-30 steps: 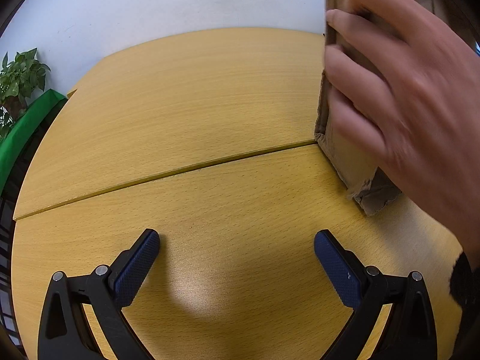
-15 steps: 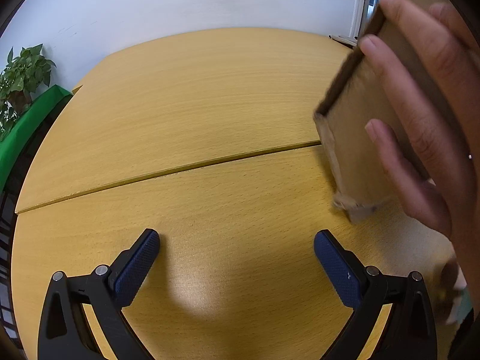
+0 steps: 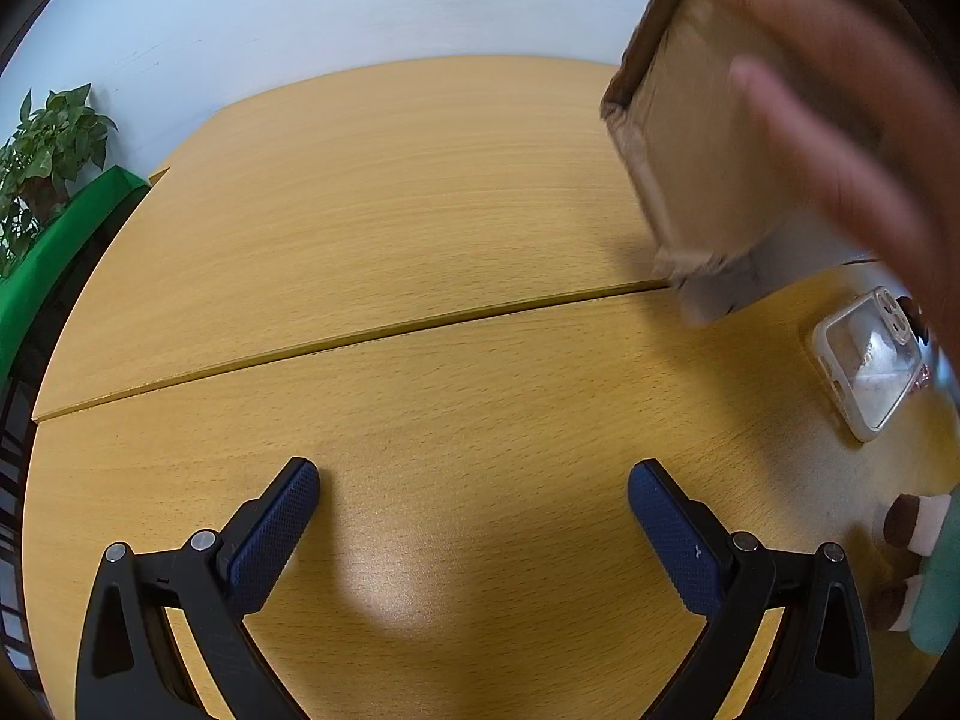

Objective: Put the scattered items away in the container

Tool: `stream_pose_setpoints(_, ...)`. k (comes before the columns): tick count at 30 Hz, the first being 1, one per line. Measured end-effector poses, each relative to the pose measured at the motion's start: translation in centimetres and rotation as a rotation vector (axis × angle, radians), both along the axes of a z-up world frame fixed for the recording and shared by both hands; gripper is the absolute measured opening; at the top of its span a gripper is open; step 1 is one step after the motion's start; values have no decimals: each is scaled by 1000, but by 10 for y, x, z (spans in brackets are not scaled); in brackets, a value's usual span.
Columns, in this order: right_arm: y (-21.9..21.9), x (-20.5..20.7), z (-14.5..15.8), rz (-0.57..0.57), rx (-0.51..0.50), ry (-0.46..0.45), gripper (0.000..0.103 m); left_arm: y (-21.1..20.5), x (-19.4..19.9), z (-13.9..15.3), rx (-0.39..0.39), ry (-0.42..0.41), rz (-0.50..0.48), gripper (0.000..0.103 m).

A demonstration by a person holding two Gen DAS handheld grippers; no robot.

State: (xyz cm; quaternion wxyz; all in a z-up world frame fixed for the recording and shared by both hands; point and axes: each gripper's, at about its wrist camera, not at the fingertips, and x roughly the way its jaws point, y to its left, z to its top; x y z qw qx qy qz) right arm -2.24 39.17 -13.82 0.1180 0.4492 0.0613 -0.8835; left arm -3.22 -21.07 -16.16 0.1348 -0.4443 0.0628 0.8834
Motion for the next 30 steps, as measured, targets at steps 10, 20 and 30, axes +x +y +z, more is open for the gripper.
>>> stream_pose_setpoints(10,0,1,0,0,0,0,103,-2,-2,3,0,-1,0,103)
stream_pose_setpoints(20,-1,2,0,0,1,1,103,-1,-1,-1,1,-1,0,103)
stream_pose_setpoints(30,-1,3,1,-1,1,1,103,-2,0,1,1,-2,0,103)
